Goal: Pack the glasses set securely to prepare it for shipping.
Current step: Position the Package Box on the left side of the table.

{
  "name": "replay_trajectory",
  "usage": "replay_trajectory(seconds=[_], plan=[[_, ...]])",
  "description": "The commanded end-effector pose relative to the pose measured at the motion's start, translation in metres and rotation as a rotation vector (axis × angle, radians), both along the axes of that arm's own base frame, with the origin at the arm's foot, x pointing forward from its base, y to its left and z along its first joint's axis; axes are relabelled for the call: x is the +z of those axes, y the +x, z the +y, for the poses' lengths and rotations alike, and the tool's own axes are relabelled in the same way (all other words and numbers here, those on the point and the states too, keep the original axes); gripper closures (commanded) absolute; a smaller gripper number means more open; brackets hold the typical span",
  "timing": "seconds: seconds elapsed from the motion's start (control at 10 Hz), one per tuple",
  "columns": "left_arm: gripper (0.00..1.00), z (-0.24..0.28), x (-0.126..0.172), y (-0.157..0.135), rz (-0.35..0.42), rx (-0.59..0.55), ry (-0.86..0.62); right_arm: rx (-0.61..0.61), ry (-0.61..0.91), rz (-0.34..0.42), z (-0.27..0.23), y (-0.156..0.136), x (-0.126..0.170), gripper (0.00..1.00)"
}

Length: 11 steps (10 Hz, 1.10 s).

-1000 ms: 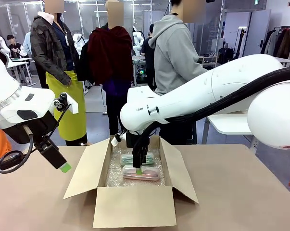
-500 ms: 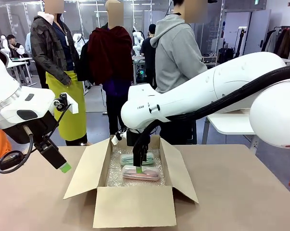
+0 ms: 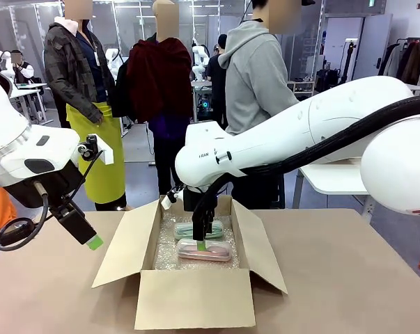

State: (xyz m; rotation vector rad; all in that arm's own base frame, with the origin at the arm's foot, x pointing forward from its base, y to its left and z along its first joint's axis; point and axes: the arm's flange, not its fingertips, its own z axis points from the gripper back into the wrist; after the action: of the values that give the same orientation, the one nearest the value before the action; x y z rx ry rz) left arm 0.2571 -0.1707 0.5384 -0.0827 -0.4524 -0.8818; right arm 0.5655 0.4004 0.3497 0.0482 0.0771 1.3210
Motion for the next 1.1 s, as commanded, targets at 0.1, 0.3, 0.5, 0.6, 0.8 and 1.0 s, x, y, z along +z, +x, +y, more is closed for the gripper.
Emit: replay_trajectory(seconds=[0.1, 0.3, 0.5, 0.6, 0.8, 1.0], plan=[[0.0, 0.001, 0.0, 0.001, -0.014, -0.012, -0.002, -0.001, -0.003, -0.002, 0.001, -0.002, 0.0, 0.0], [0.0, 0.001, 0.0, 0.001, -0.014, -0.012, -0.002, -0.001, -0.003, -0.002, 0.001, -0.002, 0.0, 0.0], [0.0, 0.005, 0.006, 0.014, 0.085, 0.033, -0.065, -0.03, 0.023, -0.03, -0.016, -0.008, 0.025, 0.0], [0.0, 0.015, 0.013, 0.027, 0.11, 0.069, -0.13, -0.064, 0.047, -0.043, -0.036, -0.016, 0.047, 0.0], [0.0, 0.039, 0.018, 0.053, 0.203, 0.114, -0.297, -0.17, 0.153, -0.092, -0.082, -0.034, 0.086, 0.0], [0.0, 0.059, 0.009, 0.078, 0.262, 0.157, -0.426, -0.25, 0.226, -0.141, -0.129, -0.059, 0.111, 0.0]])
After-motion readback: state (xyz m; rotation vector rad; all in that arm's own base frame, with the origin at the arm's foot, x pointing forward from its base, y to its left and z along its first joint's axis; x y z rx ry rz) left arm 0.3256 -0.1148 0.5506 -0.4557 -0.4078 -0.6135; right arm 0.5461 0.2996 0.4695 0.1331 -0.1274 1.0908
